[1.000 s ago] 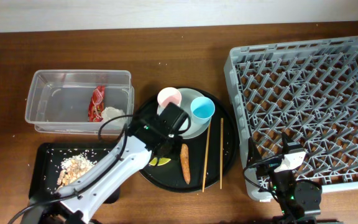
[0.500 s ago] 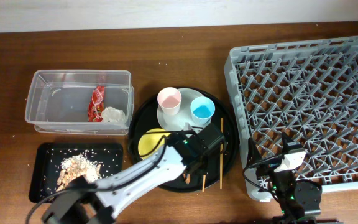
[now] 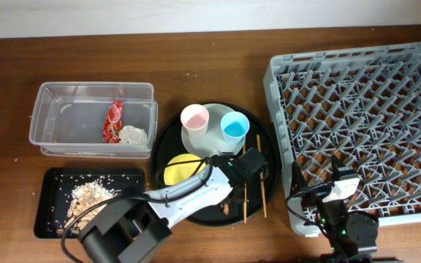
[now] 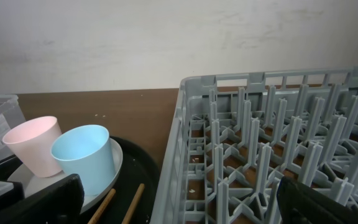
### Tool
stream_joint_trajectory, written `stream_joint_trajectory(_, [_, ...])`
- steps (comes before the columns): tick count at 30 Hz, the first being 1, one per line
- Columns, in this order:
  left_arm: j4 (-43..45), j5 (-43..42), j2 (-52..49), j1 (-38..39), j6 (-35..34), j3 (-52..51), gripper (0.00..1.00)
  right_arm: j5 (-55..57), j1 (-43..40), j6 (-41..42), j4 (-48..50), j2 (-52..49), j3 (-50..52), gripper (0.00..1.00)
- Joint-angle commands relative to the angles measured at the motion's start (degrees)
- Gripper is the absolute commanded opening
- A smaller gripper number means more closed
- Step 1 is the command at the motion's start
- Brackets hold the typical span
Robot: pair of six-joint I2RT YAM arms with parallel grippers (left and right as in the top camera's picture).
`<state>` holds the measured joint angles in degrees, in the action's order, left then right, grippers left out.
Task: Sort waste into correct bins and load items into the dishwasher rack
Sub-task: 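Grasp the carrot with the left gripper, then place the carrot onto the black tray with the food waste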
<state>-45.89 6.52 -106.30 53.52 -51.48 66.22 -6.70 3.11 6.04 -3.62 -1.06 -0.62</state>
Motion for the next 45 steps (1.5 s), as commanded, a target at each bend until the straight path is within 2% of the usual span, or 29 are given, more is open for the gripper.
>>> stream_joint_trajectory(1, [0.0, 0.8, -0.7, 0.0, -0.3, -0.5, 0.32, -0.1, 0.3, 0.3, -0.2, 0.2, 0.3, 0.98])
stream_joint_trajectory(2, [0.0, 0.8, -0.7, 0.0, -0.3, -0.5, 0.32, -0.1, 0.3, 0.3, -0.2, 0.2, 0.3, 0.98])
stream_joint_trajectory(4, [-0.1, 0.8, -0.7, 0.0, -0.3, -0.5, 0.2, -0.1, 0.3, 0.3, -0.2, 0.2, 0.3, 0.98])
stream_joint_trajectory(7, [-1.0, 0.8, -0.2, 0.0, -0.3, 0.3, 0.14, -0.1, 0.3, 0.3, -0.2, 0.2, 0.3, 0.98])
stream_joint_trajectory(9, [-1.8, 0.9, 3.2, 0.0, 2.2, 1.4, 0.09, -0.1, 0.3, 0.3, -0.3, 0.2, 0.3, 0.98])
stream_joint_trajectory(14, [-2.5, 2.4, 15.9, -0.5, 2.4, 1.8, 0.1, -0.1, 0.3, 0.3, -0.2, 0.2, 0.3, 0.98])
stream_joint_trajectory(16, [-4.1, 2.6, 21.6, -2.5, 4.7, 1.8, 0.11, -0.1, 0.3, 0.3, -0.2, 0.2, 0.3, 0.98])
stream_joint_trajectory(19, [-15.4, 5.9, 30.3, -12.6, 4.9, 1.8, 0.1, -0.1, 0.3, 0.3, -0.2, 0.2, 0.3, 0.98])
stream_joint_trajectory(23, [-25.0, 12.2, 32.7, -26.6, 4.9, 0.3, 0.09, -0.1, 0.3, 0.3, -0.2, 0.2, 0.3, 0.98])
stream_joint_trajectory(25, [-24.1, 12.7, 32.7, -31.7, 4.9, -2.6, 0.09, -0.1, 0.3, 0.3, -0.2, 0.2, 0.3, 0.98])
stream_joint_trajectory(30, [-15.6, 12.7, 32.7, -45.9, 4.9, -14.0, 0.09, -0.1, 0.3, 0.3, -0.2, 0.2, 0.3, 0.98])
stream_joint_trajectory(33, [-13.2, 12.7, 32.7, -51.0, 4.9, -17.4, 0.09, -0.1, 0.3, 0.3, -0.2, 0.2, 0.3, 0.98])
stream_joint_trajectory(37, [-10.2, 10.5, 32.7, -53.8, 4.9, -20.0, 0.21, -0.1, 0.3, 0.3, -0.2, 0.2, 0.3, 0.98])
stream_joint_trajectory(39, [-10.2, 9.9, 32.7, -53.8, 4.9, -20.0, 0.33, -0.1, 0.3, 0.3, -0.2, 0.2, 0.3, 0.98])
stream_joint_trajectory(41, [-10.3, 8.7, 32.7, -53.8, 4.9, -20.0, 0.61, -0.1, 0.3, 0.3, -0.2, 0.2, 0.3, 0.98])
stream_joint_trajectory(44, [-10.8, 8.7, 32.8, -53.8, 4.9, -19.9, 0.62, -0.1, 0.3, 0.3, -0.2, 0.2, 0.3, 0.98])
stream_joint_trajectory(45, [-10.8, 6.8, 33.1, -53.8, 6.8, -19.1, 0.59, -0.1, 0.3, 0.3, -0.2, 0.2, 0.3, 0.98])
